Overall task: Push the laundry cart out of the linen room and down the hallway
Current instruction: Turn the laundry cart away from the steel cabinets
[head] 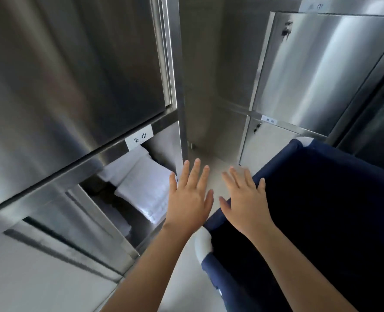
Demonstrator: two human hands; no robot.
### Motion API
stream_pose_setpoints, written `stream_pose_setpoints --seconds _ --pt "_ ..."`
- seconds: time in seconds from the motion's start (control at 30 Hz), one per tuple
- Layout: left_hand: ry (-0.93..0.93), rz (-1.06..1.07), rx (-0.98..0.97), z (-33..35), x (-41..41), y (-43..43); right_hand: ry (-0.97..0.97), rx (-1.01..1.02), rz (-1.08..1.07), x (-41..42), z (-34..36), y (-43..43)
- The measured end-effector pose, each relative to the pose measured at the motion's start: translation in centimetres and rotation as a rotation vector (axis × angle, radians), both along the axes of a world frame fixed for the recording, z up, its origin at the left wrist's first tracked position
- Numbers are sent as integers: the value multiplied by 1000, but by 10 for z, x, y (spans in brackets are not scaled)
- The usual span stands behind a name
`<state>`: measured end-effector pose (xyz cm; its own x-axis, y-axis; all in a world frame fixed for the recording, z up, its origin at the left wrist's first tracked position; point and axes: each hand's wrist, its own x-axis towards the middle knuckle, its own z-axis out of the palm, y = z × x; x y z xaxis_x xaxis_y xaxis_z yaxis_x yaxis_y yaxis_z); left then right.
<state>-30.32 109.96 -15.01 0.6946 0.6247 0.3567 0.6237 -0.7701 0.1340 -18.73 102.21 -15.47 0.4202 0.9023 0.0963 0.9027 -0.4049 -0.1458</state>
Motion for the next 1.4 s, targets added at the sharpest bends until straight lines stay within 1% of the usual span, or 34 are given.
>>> stream_pose_setpoints --seconds 0.1,0.23,0.37,0.53,0.77,0.83,0.97,1.1,1.4 --pt "29 -128 -70 0 -3 40 -11 7 -129 -12 0 26" --pt "73 -298 35 0 4 81 22 28 -305 -25 0 46" --pt "45 -453 -19 -7 28 100 30 31 -444 -23 1 50" --pt "53 -661 4 -19 66 111 29 18 -629 -2 -5 54" --pt "137 -894 7 -31 133 120 83 -18 -858 34 -31 54" --pt "140 -962 6 -36 149 119 105 -24 -925 43 -35 49" --pt "128 -1083 61 -44 179 114 114 -40 -1043 53 -42 40" --pt "127 -1249 90 -55 203 113 141 -48 -1180 55 -49 32" --pt "144 -1633 63 -66 274 104 197 20 -1464 75 -56 46"
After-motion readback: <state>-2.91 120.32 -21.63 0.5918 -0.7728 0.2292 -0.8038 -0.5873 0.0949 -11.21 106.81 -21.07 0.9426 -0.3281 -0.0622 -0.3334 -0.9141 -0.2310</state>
